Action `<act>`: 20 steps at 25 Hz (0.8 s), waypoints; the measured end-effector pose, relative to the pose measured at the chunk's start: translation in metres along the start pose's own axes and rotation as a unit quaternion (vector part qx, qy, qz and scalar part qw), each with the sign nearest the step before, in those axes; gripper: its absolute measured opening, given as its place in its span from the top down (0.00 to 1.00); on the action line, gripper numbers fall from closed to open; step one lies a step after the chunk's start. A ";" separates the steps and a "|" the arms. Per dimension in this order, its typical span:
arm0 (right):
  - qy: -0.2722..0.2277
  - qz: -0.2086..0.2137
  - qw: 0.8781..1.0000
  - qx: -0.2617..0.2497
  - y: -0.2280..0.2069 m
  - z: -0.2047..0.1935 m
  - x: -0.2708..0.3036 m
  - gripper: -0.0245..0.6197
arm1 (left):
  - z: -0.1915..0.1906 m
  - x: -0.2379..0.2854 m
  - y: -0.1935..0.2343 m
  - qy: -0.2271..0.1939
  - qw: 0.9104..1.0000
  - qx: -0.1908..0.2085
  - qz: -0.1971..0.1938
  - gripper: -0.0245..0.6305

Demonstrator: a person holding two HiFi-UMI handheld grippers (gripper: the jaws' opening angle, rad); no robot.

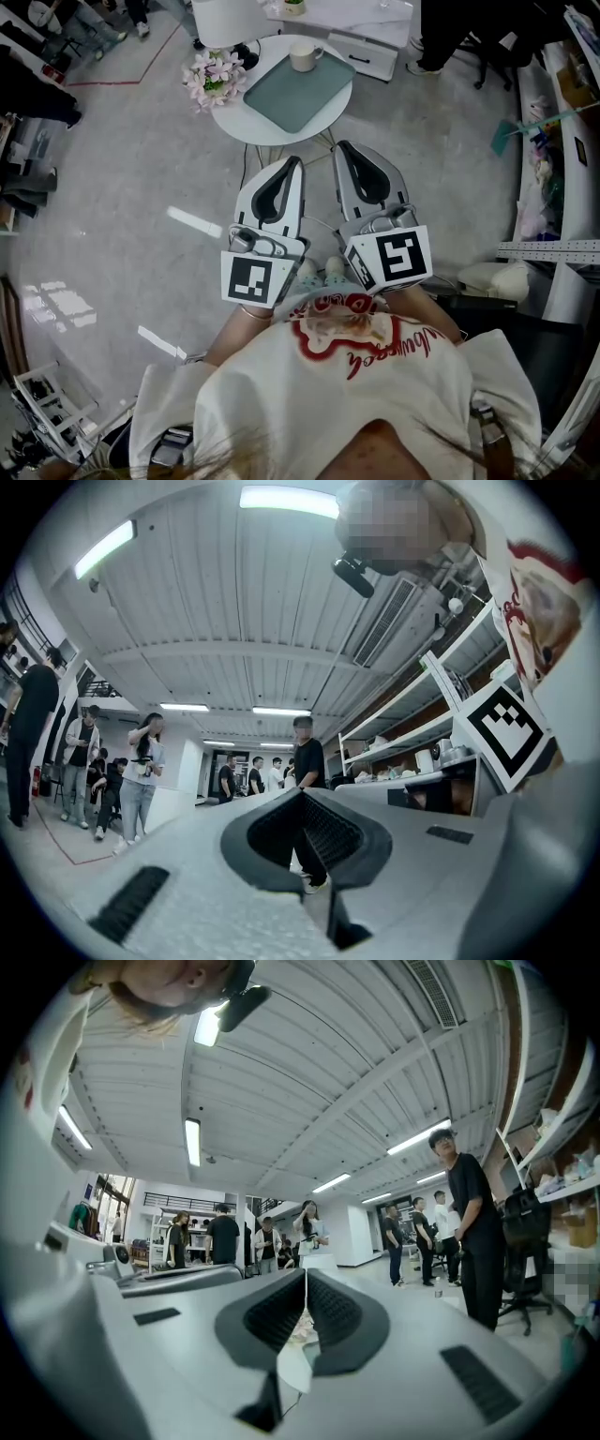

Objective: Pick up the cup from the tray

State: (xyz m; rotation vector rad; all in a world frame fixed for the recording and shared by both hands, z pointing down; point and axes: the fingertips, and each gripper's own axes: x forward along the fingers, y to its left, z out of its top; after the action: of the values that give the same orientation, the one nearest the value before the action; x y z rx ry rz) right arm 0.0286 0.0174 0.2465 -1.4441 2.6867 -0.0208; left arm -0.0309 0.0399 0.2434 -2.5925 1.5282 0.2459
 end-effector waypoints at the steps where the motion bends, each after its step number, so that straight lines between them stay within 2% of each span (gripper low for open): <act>1: 0.000 0.001 1.000 0.000 -0.001 0.000 0.000 0.92 | 0.000 0.002 0.000 -0.001 1.000 0.000 0.000 0.94; 6: 0.000 0.004 1.000 0.002 -0.013 -0.001 0.005 0.92 | -0.006 0.014 -0.002 0.002 1.000 -0.002 0.003 0.94; 15: 0.002 0.016 1.000 0.013 -0.036 -0.010 0.008 0.92 | -0.018 0.022 -0.005 0.005 0.999 -0.004 0.032 0.94; 20: 0.002 0.025 1.000 0.012 -0.040 -0.013 0.022 0.92 | -0.023 0.030 0.007 0.006 0.999 -0.005 0.038 0.94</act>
State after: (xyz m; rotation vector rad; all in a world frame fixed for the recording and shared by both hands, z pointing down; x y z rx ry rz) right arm 0.0490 -0.0236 0.2596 -1.3713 2.7156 -0.0530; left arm -0.0211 0.0060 0.2599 -2.5513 1.6357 0.2447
